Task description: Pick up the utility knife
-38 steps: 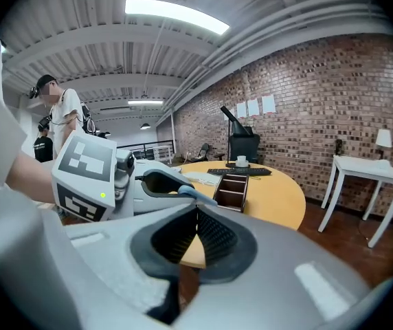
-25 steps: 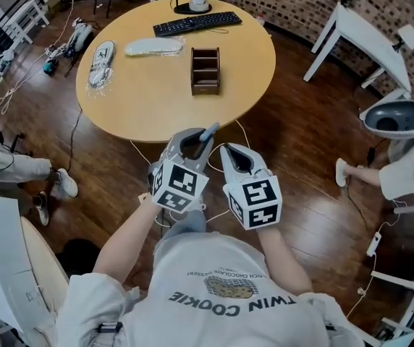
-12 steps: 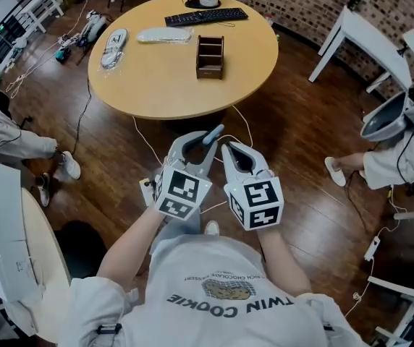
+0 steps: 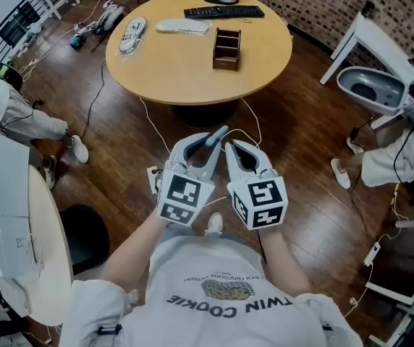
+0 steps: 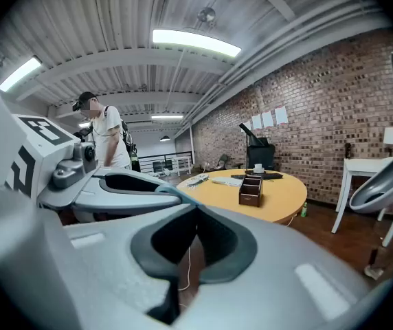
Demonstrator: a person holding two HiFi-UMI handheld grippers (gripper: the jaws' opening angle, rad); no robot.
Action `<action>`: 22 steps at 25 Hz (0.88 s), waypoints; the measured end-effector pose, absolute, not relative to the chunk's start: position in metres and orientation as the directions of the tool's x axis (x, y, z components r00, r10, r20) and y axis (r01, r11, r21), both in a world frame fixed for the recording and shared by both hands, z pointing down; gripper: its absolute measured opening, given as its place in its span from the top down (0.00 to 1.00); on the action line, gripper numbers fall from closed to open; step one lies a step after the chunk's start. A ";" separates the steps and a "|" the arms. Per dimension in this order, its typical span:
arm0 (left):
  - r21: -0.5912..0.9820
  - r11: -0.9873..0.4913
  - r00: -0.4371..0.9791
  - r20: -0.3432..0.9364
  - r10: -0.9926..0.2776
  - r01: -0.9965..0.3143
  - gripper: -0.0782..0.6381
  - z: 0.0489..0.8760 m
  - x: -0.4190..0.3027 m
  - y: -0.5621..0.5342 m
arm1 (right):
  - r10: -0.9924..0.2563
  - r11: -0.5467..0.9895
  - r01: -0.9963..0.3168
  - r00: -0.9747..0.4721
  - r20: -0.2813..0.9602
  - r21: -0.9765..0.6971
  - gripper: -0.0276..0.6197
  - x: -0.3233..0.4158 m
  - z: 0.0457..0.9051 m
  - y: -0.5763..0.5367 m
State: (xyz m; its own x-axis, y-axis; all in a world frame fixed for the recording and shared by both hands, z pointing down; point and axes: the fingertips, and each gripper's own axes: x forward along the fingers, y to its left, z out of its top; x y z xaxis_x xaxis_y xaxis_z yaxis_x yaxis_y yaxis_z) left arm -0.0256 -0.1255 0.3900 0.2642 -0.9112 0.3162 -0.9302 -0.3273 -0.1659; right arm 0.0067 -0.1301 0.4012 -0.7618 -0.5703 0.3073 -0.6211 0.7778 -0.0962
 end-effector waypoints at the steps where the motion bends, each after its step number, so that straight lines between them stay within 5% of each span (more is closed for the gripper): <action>1: -0.161 -0.322 0.262 0.313 -0.913 -0.933 0.79 0.389 -0.027 -0.120 | -0.571 0.777 -0.622 -0.761 0.308 -0.095 0.95 0.005 0.401 -0.126; 22: -0.091 -0.351 0.315 0.275 -0.908 -0.932 0.79 0.387 -0.062 0.015 | -0.665 0.694 -0.715 -0.683 0.304 -0.089 0.95 -0.023 0.394 0.011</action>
State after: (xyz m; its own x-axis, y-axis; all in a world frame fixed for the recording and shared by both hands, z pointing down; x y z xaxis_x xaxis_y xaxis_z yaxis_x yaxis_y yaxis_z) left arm -0.0615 0.0147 0.3870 0.3153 -0.9082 0.2753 -0.9318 -0.3512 -0.0913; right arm -0.0234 0.0109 0.3943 -0.6827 -0.6647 0.3035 -0.7149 0.6935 -0.0892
